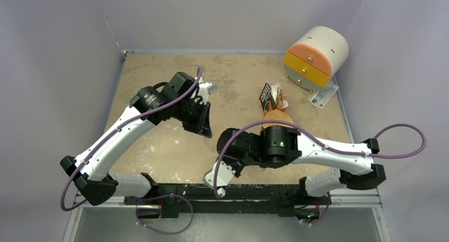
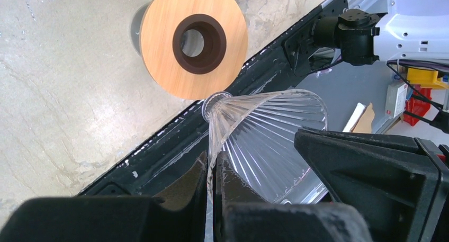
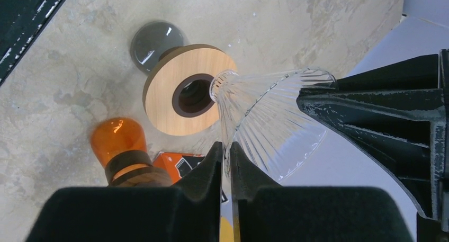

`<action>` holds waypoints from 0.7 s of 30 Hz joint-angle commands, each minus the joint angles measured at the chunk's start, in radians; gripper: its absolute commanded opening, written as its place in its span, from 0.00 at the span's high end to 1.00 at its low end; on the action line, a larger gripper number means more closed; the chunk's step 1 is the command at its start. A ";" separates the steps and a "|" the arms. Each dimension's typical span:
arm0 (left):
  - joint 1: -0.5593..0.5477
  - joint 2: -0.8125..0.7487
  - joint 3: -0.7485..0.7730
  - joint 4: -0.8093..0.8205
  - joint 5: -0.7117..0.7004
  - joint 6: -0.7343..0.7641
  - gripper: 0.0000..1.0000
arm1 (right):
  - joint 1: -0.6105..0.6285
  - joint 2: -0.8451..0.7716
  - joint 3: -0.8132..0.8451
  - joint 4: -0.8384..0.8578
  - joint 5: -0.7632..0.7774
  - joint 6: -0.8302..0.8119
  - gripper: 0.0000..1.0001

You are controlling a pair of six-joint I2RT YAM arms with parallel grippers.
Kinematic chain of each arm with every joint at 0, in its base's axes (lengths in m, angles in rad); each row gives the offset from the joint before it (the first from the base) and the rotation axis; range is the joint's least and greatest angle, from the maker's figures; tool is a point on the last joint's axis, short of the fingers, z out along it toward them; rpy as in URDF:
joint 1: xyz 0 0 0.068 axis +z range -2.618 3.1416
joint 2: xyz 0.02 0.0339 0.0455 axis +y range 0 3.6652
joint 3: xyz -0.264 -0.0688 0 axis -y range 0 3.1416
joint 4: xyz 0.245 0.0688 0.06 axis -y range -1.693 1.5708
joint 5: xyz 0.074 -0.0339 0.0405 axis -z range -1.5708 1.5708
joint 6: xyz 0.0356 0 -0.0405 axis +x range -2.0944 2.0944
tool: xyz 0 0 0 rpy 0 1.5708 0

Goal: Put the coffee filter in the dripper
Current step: Place the coffee dripper in the dripper holder.

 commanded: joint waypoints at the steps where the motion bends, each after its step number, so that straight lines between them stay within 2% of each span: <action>1: -0.007 0.013 0.013 0.019 -0.004 -0.003 1.00 | 0.007 -0.021 0.010 0.085 0.052 0.021 0.82; 5: -0.008 0.023 0.013 0.019 -0.028 0.000 1.00 | 0.006 -0.072 -0.026 0.136 0.039 0.039 0.66; 12: -0.007 0.042 0.015 0.045 -0.088 -0.014 1.00 | 0.004 -0.164 -0.046 0.175 0.057 0.177 0.52; 16: -0.007 0.053 0.036 0.056 -0.113 -0.027 1.00 | -0.004 -0.207 -0.045 0.236 0.150 0.353 0.38; 21: -0.007 0.060 0.042 0.070 -0.115 -0.039 1.00 | -0.057 -0.174 0.046 0.213 0.302 0.669 0.25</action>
